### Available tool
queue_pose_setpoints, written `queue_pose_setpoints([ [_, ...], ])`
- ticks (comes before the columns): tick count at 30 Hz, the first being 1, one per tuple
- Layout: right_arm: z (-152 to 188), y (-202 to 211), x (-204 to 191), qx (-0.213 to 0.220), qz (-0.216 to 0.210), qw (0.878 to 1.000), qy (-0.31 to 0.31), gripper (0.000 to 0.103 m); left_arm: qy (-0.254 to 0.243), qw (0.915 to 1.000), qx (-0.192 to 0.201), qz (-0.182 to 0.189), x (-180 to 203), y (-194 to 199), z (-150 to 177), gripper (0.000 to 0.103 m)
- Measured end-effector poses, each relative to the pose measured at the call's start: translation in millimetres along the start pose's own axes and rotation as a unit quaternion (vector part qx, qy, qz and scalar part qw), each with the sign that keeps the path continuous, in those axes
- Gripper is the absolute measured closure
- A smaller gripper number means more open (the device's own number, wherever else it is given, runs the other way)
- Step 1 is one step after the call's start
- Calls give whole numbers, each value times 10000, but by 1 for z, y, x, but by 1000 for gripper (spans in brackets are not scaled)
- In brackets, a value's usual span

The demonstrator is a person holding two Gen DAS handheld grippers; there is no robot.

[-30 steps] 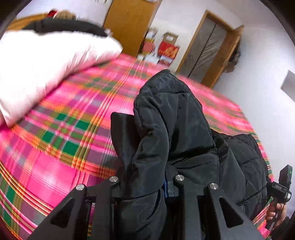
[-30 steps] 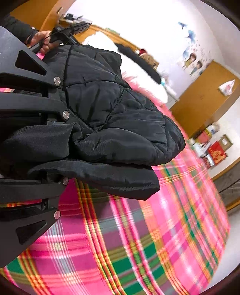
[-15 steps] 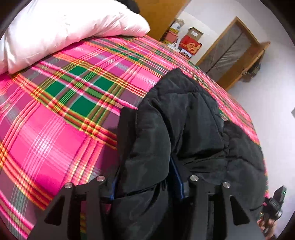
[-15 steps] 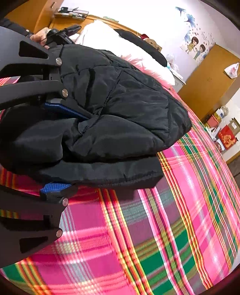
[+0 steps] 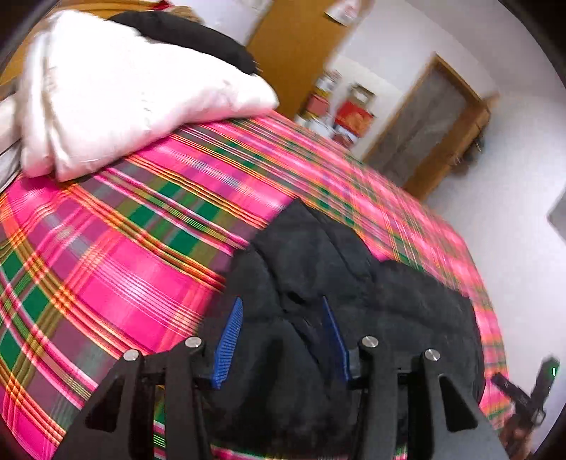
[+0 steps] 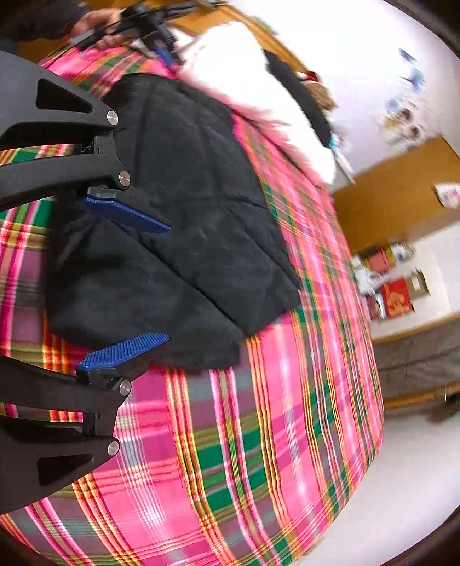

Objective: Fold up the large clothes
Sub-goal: 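Lower the folded jacket onto the bed and open both tools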

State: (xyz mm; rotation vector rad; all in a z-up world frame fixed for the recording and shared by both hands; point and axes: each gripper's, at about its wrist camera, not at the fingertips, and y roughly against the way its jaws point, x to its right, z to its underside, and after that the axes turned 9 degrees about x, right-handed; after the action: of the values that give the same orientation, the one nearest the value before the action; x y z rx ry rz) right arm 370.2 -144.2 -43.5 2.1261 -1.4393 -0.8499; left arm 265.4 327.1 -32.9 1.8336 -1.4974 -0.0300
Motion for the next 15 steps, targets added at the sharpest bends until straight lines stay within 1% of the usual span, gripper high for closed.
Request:
queue_pose_setpoints([
  [2, 12, -21, 0, -318, 96, 9994, -20, 43, -374, 9987, -338, -90, 12, -18, 13, 55],
  [3, 13, -28, 0, -385, 153, 9991, -13, 43, -414, 9977, -512, -159, 14, -27, 18, 55],
  [5, 14, -27, 2, -389, 212, 9990, -16, 43, -463, 9964, -624, -336, 18, -34, 24, 56],
  [6, 11, -22, 0, -348, 217, 9992, -14, 43, -501, 9965, -567, -367, 22, -30, 26, 57],
  [8, 8, -11, -5, -283, 184, 9994, 40, 43, -571, 9970, -456, -258, 32, -18, 25, 57],
  [9, 7, -4, -7, -247, 199, 9995, 83, 43, -674, 9966, -397, -272, 39, -10, 25, 57],
  [11, 7, 15, -11, -160, 218, 9996, 98, 43, -855, 9956, -255, -274, 52, 10, 28, 57],
  [15, 15, 61, -26, 76, 109, 9999, 44, 43, -1031, 9943, -44, -258, 80, 58, 36, 56],
])
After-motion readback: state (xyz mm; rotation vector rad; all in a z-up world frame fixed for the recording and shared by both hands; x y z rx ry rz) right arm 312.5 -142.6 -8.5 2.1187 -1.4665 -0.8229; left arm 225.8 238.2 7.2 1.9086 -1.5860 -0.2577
